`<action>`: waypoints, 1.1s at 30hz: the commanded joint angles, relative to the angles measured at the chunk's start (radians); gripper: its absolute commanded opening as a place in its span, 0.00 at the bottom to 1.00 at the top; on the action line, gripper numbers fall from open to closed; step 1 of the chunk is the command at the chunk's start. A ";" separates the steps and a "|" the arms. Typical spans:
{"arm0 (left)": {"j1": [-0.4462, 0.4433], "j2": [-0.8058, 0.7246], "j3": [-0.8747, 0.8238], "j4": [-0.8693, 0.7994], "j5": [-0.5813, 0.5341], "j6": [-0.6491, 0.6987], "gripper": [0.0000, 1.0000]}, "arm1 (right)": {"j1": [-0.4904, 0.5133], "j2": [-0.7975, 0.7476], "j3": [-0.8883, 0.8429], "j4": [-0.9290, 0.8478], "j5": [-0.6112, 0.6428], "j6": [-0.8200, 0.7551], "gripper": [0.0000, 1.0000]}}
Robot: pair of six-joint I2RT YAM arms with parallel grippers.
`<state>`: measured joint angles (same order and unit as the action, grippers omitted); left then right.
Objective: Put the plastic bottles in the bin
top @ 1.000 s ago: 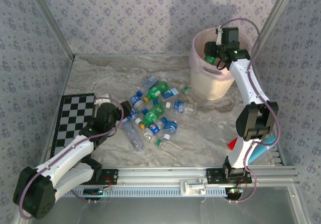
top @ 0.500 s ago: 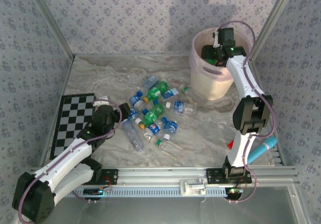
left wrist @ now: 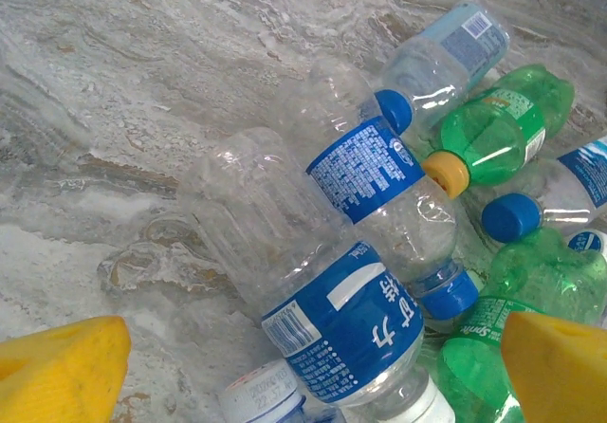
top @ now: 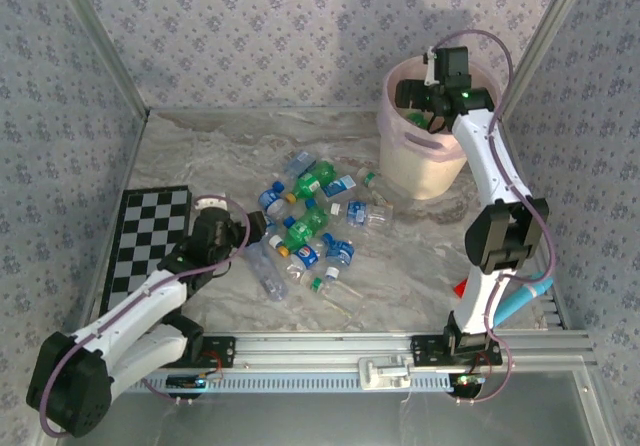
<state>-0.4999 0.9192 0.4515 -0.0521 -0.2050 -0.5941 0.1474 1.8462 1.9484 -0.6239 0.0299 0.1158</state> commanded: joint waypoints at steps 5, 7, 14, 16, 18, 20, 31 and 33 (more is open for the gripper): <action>-0.015 0.034 0.058 0.053 0.007 -0.007 1.00 | 0.120 -0.246 -0.121 0.070 0.051 -0.075 0.92; -0.015 0.039 0.059 0.068 -0.008 -0.023 1.00 | 0.166 -0.301 -0.181 0.087 0.053 -0.090 0.93; -0.012 0.043 0.064 0.081 -0.053 -0.071 1.00 | 0.351 -0.463 -0.435 0.119 -0.049 -0.103 0.96; -0.009 0.043 0.064 0.072 -0.057 -0.086 1.00 | 0.401 -0.478 -0.504 0.122 -0.100 -0.081 0.96; -0.006 0.041 0.054 0.072 -0.055 -0.098 1.00 | 0.459 -0.479 -0.573 0.134 -0.139 -0.051 0.96; -0.002 0.040 0.048 0.073 -0.042 -0.101 1.00 | 0.511 -0.471 -0.623 0.135 -0.165 -0.025 0.96; 0.001 0.042 0.042 0.066 -0.054 -0.128 1.00 | 0.770 -0.429 -0.828 0.096 -0.118 0.111 0.97; 0.001 0.052 0.051 0.064 -0.052 -0.124 1.00 | 0.798 -0.435 -0.858 0.054 -0.071 0.150 0.97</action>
<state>-0.5049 0.9611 0.4770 0.0021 -0.2405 -0.7059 0.9180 1.4178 1.1202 -0.5030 -0.1059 0.1947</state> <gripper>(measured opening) 0.998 0.967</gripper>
